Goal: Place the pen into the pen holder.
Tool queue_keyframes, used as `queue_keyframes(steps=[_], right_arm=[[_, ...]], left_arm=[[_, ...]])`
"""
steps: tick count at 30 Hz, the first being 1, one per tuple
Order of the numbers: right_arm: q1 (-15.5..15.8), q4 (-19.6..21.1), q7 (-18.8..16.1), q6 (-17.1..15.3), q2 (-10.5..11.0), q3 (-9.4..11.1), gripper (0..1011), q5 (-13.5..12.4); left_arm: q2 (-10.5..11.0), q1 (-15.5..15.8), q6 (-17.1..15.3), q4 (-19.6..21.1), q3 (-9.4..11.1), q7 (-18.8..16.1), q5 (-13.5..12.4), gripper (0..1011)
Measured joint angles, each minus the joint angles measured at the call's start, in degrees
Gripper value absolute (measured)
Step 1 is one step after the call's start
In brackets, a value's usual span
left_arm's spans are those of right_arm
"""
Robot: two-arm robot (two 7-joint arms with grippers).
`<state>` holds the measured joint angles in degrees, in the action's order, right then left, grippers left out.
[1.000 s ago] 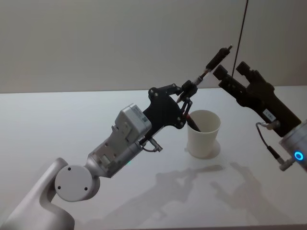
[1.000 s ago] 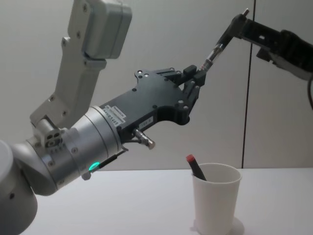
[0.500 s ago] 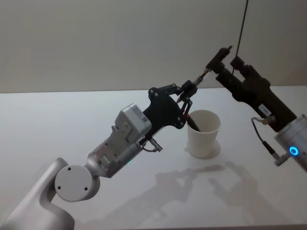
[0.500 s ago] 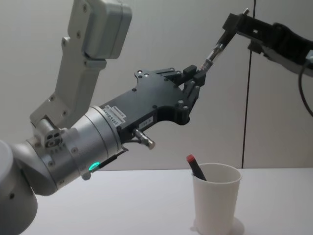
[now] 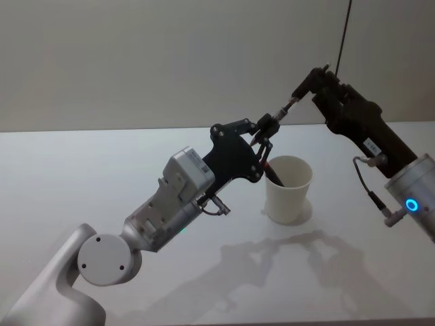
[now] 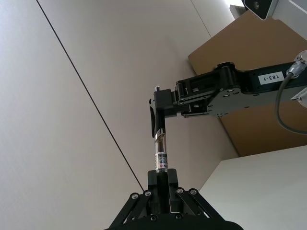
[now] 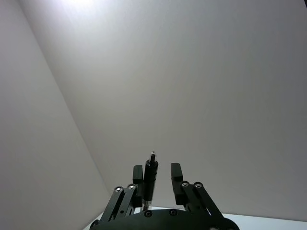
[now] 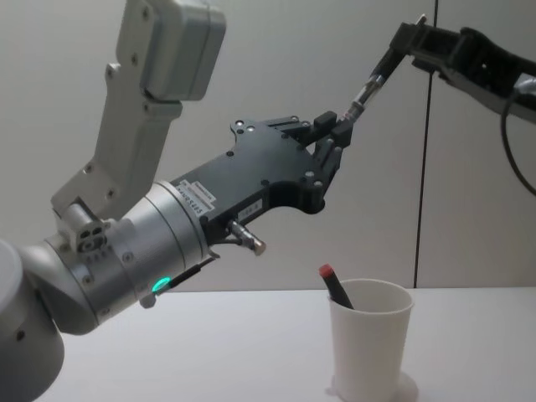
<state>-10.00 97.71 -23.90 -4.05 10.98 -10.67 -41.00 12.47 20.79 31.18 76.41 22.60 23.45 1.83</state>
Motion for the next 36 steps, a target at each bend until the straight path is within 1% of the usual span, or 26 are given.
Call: queue_keyframes(steps=[1,2,5,9,13,19,21,22,24,25,31,35,36], right_arm=[[-0.1,0.0,0.1,0.1,0.0,0.0,363,-0.1],[-0.1,0.0,0.1,0.1,0.0,0.0,341,-0.1],[-0.4,0.0,0.3,0.2,-0.1,-0.1,223,-0.4],[-0.5,0.0,0.3,0.2,-0.1,-0.2,149,-0.7],[-0.7,-0.1,0.3,0.2,-0.1,-0.3,132,-1.0],[-0.8,0.1,0.3,0.2,0.0,-0.3,132,-1.4],[-0.9,0.3,0.5,0.4,0.1,-0.3,132,-1.7],[-0.9,0.4,0.5,0.4,0.1,-0.3,132,-1.7],[-0.9,0.4,0.5,0.4,0.1,-0.3,131,-1.8],[-0.8,0.5,0.5,0.5,0.2,-0.3,132,-1.9],[-0.7,0.9,0.6,0.6,0.5,-0.3,131,-2.3],[-0.5,1.3,0.8,0.8,0.8,-0.3,132,-2.6],[-0.4,1.3,0.8,0.8,0.8,-0.2,132,-2.6]], left_arm=[[0.0,0.0,0.0,0.0,0.0,0.0,0.0,126],[0.0,0.0,0.0,0.0,0.0,0.0,0.0,126],[0.0,0.0,0.0,0.0,0.0,0.0,0.0,126],[0.0,0.0,0.0,0.0,0.0,0.0,0.0,126],[0.0,0.0,0.0,0.0,0.0,0.0,0.0,126],[0.0,0.0,0.0,0.0,0.0,0.0,0.0,126],[0.0,0.0,0.0,0.0,0.0,0.0,0.0,143],[0.0,0.0,0.0,0.0,0.0,0.0,0.0,188],[0.0,0.0,0.0,0.0,0.0,0.0,0.0,215],[0.0,0.0,0.0,0.0,0.0,0.0,0.0,261],[0.0,0.0,0.0,0.0,0.0,0.0,0.0,432],[0.0,0.0,0.0,0.0,0.0,0.0,0.0,574],[0.0,0.0,0.0,0.0,0.0,0.0,0.0,593]])
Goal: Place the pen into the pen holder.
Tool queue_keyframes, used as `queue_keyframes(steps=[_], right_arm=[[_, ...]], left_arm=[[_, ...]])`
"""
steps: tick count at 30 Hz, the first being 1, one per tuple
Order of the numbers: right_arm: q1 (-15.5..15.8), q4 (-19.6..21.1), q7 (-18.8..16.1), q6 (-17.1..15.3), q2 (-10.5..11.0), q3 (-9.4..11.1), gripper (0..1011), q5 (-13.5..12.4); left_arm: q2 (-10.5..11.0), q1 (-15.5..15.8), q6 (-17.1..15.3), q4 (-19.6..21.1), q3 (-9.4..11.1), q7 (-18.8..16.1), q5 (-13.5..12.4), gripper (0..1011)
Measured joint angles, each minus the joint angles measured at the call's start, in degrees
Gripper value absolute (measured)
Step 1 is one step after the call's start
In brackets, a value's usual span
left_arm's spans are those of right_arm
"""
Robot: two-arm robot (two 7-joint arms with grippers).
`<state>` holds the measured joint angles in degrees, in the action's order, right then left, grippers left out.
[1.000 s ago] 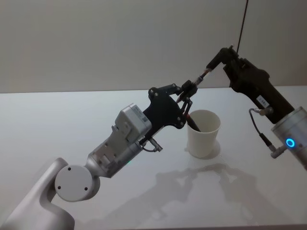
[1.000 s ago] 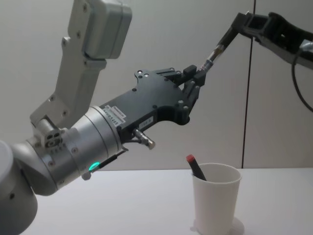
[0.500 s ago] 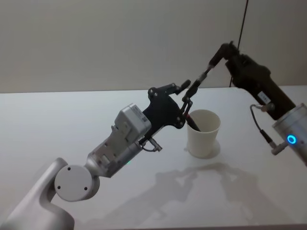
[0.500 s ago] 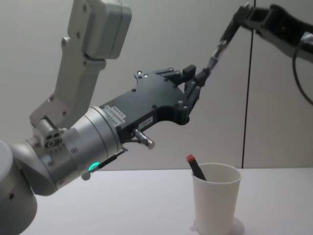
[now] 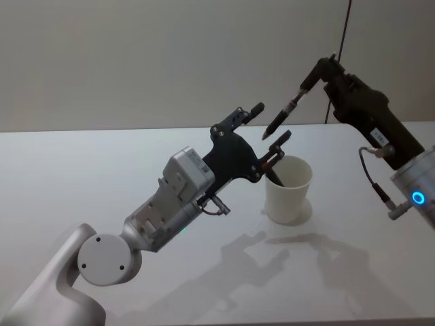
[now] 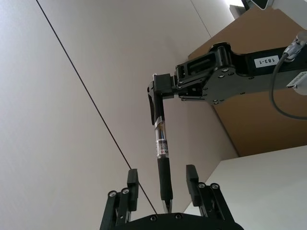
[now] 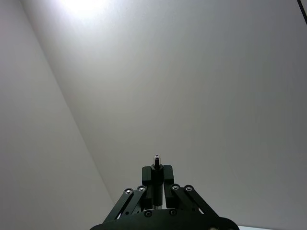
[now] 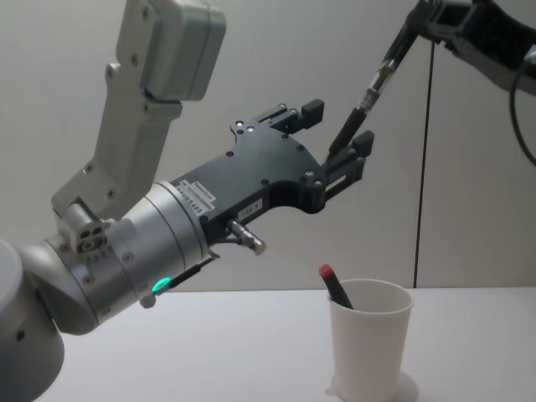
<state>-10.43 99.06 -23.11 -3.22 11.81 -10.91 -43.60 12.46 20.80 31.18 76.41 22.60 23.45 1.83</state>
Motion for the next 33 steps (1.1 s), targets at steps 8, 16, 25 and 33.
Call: queue_keyframes(steps=[8,16,25,33], right_arm=[[0.5,0.8,0.5,0.8,0.6,0.2,132,-0.2],[1.1,1.2,1.9,2.9,1.2,0.3,132,1.5],[1.8,0.6,4.9,6.8,2.0,0.7,132,5.8],[2.1,-1.5,7.1,10.7,2.5,1.0,131,10.4]], left_arm=[[0.0,0.0,0.0,0.0,0.0,0.0,0.0,864],[0.0,0.0,0.0,0.0,0.0,0.0,0.0,1004],[0.0,0.0,0.0,0.0,0.0,0.0,0.0,1004],[0.0,0.0,0.0,0.0,0.0,0.0,0.0,1004]])
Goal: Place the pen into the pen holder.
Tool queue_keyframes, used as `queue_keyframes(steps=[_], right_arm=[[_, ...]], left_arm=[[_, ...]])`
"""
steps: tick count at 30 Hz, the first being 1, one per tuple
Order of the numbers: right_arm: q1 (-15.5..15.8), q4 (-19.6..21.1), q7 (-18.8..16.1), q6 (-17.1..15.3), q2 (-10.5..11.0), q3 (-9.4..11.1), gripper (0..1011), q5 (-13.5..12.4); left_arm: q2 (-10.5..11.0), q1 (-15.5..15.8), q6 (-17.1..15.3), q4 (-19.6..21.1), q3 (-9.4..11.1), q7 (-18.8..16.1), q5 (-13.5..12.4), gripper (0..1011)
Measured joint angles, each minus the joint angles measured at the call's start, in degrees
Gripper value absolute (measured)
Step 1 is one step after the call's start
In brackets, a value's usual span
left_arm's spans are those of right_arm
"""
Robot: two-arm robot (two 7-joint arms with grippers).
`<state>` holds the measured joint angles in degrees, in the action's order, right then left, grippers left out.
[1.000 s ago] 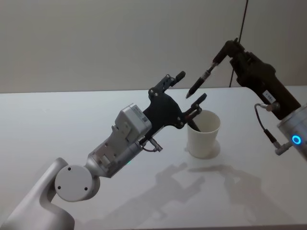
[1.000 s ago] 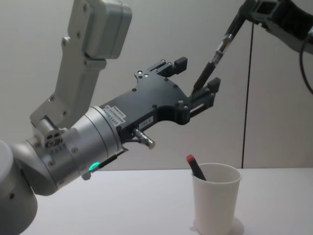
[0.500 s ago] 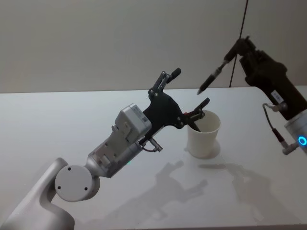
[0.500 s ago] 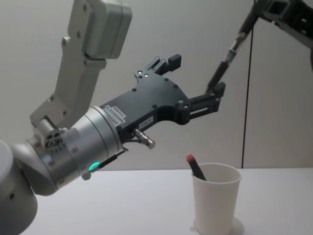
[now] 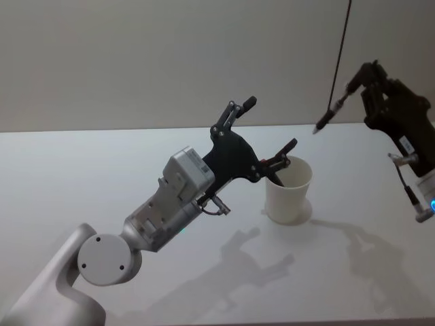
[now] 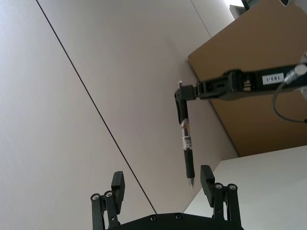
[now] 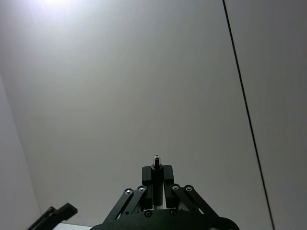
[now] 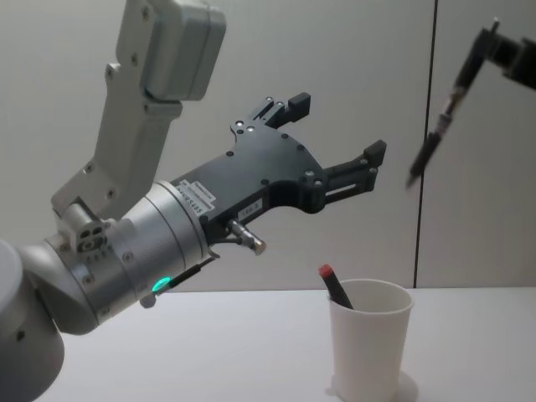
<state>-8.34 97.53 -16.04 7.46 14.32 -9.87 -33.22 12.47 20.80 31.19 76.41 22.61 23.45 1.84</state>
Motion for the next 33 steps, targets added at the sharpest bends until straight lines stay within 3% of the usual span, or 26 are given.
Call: queue_keyframes(steps=[11,33], right_arm=[[-0.8,-6.0,0.5,5.2,-0.6,-0.4,131,5.4],[-6.1,-20.5,-2.9,11.8,-4.8,-3.1,132,10.8]], left_arm=[[0.0,0.0,0.0,0.0,0.0,0.0,0.0,1004],[0.0,0.0,0.0,0.0,0.0,0.0,0.0,1004]])
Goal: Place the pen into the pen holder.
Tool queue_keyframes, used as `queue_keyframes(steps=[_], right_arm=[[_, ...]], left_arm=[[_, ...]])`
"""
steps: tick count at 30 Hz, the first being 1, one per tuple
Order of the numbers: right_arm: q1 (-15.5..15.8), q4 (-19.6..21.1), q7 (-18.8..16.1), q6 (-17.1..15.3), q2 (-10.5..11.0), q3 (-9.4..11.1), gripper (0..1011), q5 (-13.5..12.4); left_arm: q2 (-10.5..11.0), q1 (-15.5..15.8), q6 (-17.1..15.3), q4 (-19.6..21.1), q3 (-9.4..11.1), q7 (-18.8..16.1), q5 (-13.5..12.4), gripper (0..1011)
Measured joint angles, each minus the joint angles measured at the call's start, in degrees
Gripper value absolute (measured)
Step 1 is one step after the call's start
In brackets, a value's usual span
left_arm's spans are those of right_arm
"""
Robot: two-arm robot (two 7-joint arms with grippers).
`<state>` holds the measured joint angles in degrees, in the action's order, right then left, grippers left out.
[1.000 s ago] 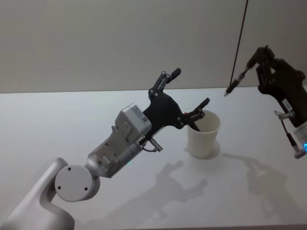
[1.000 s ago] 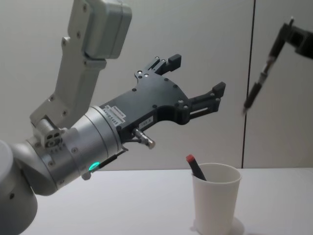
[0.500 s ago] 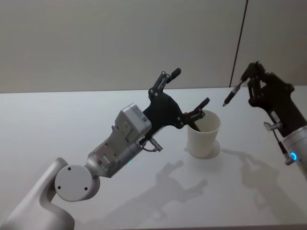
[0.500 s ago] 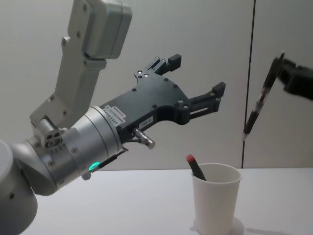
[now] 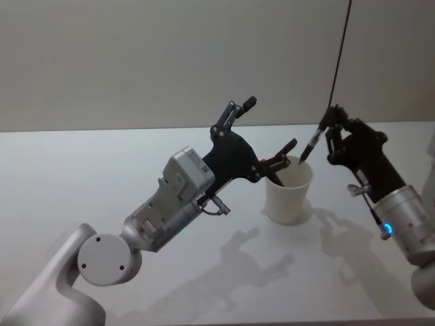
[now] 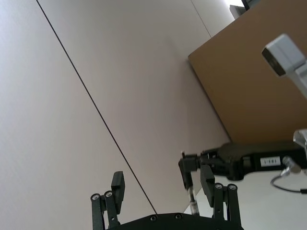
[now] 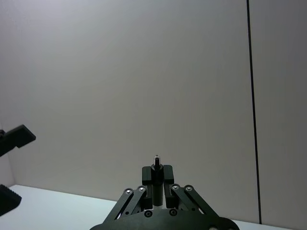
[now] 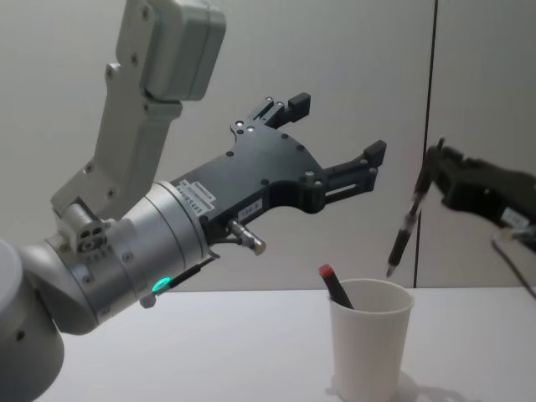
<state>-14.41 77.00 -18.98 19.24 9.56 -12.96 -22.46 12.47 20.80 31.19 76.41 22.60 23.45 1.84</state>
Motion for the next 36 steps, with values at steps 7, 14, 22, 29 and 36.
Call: queue_keyframes(steps=[7,14,22,29,36], right_arm=[[-2.3,-5.2,-0.2,1.3,-1.6,-1.0,264,2.4],[-4.5,-9.7,0.0,2.1,-3.0,-1.7,435,3.9],[-6.0,-12.9,0.4,2.7,-3.9,-2.1,719,5.1],[-6.9,-14.6,0.6,3.0,-4.5,-2.4,922,5.7],[-7.3,-15.5,0.7,3.1,-4.7,-2.5,1002,6.0]], left_arm=[[0.0,0.0,0.0,0.0,0.0,0.0,0.0,1004],[0.0,0.0,0.0,0.0,0.0,0.0,0.0,1004],[0.0,0.0,0.0,0.0,0.0,0.0,0.0,1004],[0.0,0.0,0.0,0.0,0.0,0.0,0.0,1004],[0.0,0.0,0.0,0.0,0.0,0.0,0.0,1004]])
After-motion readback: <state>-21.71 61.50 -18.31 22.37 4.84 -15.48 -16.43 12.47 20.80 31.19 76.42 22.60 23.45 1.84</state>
